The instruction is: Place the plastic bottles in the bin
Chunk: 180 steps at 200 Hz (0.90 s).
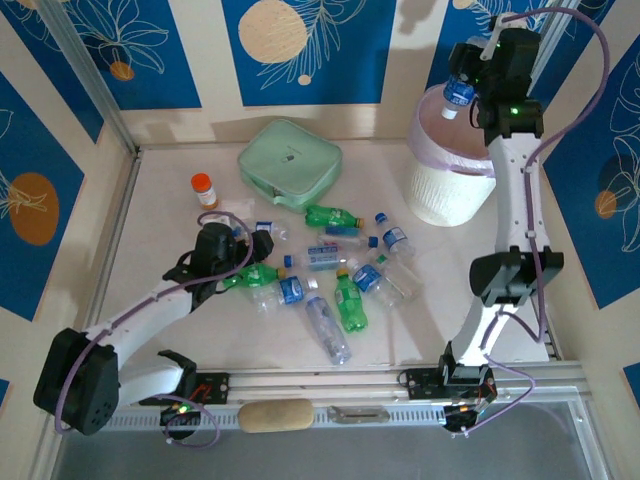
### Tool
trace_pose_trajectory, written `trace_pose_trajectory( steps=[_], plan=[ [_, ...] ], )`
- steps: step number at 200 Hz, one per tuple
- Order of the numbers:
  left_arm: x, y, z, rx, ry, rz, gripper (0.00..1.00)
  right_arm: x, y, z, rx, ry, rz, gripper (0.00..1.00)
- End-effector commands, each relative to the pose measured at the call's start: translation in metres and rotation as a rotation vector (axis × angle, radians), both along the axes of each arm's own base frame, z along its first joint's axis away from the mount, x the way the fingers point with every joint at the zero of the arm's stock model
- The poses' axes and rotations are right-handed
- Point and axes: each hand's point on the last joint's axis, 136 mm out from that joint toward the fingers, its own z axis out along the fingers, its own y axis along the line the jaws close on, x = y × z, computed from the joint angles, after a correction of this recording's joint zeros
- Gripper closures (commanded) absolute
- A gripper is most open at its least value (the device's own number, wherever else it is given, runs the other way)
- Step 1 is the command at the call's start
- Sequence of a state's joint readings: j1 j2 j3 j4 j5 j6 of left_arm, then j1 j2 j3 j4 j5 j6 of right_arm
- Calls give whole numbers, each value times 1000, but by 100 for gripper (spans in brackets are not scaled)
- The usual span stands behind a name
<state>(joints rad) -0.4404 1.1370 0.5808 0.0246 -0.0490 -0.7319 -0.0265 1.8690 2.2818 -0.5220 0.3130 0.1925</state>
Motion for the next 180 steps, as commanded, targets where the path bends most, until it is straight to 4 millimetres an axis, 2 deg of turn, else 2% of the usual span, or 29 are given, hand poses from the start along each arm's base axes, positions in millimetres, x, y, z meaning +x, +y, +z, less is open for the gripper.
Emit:
trace_pose_trajectory(
  steps=[1,58,84,115,134,158,180],
  plan=[
    [0,2,12,-2,-35,-5,0,8,-6,-34,-47,130,-38,43],
    [-8,12,16,39,-52,2,0,25,9,-109,7,309,-5,41],
    [-10,15,15,47,-54,6,0,28,11,-126,22,350,-3,38],
    [-11,16,17,46,-58,10,0,29,12,-123,27,344,-3,31],
    [-11,16,17,46,-60,12,0,27,12,-115,22,334,-7,18],
    [-11,17,17,58,-61,11,0,20,15,-95,9,297,-5,8],
    [-10,21,17,77,-59,20,0,9,29,-72,0,253,28,6]
  ],
)
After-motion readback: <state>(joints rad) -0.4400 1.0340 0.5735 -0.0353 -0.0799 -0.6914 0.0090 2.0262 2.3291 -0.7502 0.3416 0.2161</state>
